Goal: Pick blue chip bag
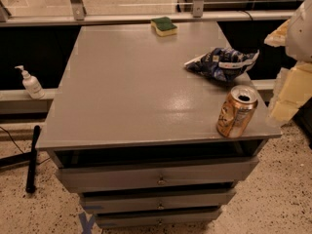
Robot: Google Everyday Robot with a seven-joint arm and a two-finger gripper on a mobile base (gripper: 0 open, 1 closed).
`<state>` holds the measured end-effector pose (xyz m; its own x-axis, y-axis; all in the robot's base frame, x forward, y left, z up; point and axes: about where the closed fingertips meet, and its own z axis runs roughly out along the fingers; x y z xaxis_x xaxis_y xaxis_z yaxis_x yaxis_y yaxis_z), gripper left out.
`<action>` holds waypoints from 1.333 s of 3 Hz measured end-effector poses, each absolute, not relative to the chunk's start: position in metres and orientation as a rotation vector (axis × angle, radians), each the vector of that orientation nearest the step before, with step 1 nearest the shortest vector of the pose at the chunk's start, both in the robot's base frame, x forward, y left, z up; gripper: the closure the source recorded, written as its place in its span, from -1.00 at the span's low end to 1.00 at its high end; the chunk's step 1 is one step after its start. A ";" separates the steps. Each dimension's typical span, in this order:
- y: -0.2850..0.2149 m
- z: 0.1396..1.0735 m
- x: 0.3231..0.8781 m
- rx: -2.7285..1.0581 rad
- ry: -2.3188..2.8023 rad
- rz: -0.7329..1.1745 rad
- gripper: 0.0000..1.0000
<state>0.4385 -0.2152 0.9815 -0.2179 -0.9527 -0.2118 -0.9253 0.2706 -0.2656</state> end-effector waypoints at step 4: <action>-0.210 0.974 0.585 -1.344 2.149 -0.088 -1.00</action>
Offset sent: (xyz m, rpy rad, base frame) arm 0.0764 -0.0066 -0.0162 0.0365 -0.1330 -0.0473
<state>0.5849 -0.2101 0.9739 -0.3107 -0.8379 -0.4487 -0.7984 0.4862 -0.3552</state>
